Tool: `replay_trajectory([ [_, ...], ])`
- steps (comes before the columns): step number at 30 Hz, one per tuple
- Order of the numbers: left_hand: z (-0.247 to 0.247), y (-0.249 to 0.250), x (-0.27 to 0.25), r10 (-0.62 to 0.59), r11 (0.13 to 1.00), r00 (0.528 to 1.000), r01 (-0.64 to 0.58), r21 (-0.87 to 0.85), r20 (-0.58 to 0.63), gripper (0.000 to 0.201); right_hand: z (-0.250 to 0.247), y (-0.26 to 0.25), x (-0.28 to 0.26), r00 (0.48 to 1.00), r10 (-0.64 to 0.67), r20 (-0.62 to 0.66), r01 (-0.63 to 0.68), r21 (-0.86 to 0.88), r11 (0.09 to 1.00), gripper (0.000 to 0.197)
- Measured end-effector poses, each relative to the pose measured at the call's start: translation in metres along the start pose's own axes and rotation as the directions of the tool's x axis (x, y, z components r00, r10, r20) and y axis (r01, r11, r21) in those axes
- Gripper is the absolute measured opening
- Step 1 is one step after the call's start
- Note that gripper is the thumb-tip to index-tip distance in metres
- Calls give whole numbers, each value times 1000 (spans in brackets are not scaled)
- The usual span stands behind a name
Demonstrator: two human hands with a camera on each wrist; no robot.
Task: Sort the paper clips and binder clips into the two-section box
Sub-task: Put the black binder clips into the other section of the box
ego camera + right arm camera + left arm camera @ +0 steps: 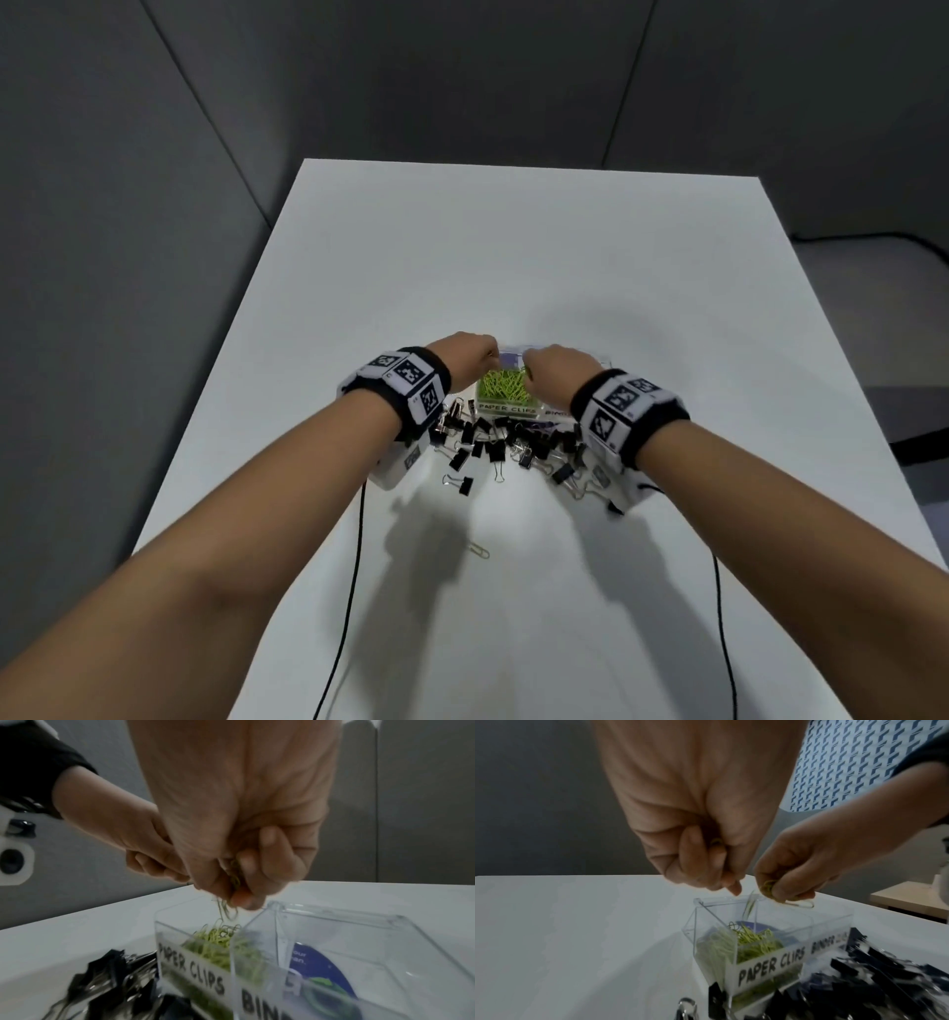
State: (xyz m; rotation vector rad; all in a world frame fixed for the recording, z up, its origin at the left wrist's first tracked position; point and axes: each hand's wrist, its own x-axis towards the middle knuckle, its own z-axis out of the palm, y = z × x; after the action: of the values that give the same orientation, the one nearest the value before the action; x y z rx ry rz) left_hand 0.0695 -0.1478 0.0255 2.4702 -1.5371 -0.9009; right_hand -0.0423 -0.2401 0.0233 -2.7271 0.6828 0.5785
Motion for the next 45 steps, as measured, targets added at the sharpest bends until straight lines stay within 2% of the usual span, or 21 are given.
replay_trajectory([
  [3,-3,5,12,-20,1000,1000,20,-2,6,28,-7,-3,19,1000,15,14,-16,21,1000,21],
  [7,-1,8,20,-9,997,998,5,-72,-57,27,-2,0,23,999,21,-32,-12,246,969,28],
  [9,0,7,19,13,989,997,-25,-148,-77,29,3,7,16,991,59,-119,-18,319,947,26],
  [11,2,6,14,36,978,995,-53,-200,-90,33,11,10,-1,972,66,-226,7,310,951,18],
  [14,7,0,5,51,961,988,-89,-264,-145,28,37,-3,-39,949,-82,-304,151,211,966,10],
  [16,16,-8,-3,11,970,970,-70,-232,-244,24,64,-17,-62,951,-227,-212,257,125,958,13],
  [18,29,-20,-12,-58,985,946,3,-170,-318,26,91,-30,-77,948,-311,-70,315,63,947,22],
  [21,56,-38,-24,-160,987,954,151,-55,-252,38,118,-44,-87,943,-327,55,327,4,945,33],
  [24,77,-45,-34,-242,970,960,242,-15,-143,49,131,-51,-90,951,-305,52,305,-3,952,26],
  [26,86,-43,-40,-244,970,961,244,-16,-131,55,132,-52,-91,959,-279,48,280,-22,960,21],
  [28,92,-38,-43,-243,970,960,241,-32,-140,59,132,-49,-91,967,-248,61,250,-20,968,25],
  [34,100,-20,-40,-279,954,959,271,-131,-52,54,127,-27,-92,977,-200,76,196,61,979,17],
  [37,106,-14,-39,-287,947,958,284,-150,3,52,111,-13,-91,981,-193,8,192,97,977,15],
  [42,114,-11,-40,-250,936,967,230,-266,-44,44,60,8,-63,969,-108,-224,161,229,960,13],
  [45,116,-10,-40,-231,934,971,206,-294,-54,40,37,10,-36,951,-52,-306,134,252,958,15],
])
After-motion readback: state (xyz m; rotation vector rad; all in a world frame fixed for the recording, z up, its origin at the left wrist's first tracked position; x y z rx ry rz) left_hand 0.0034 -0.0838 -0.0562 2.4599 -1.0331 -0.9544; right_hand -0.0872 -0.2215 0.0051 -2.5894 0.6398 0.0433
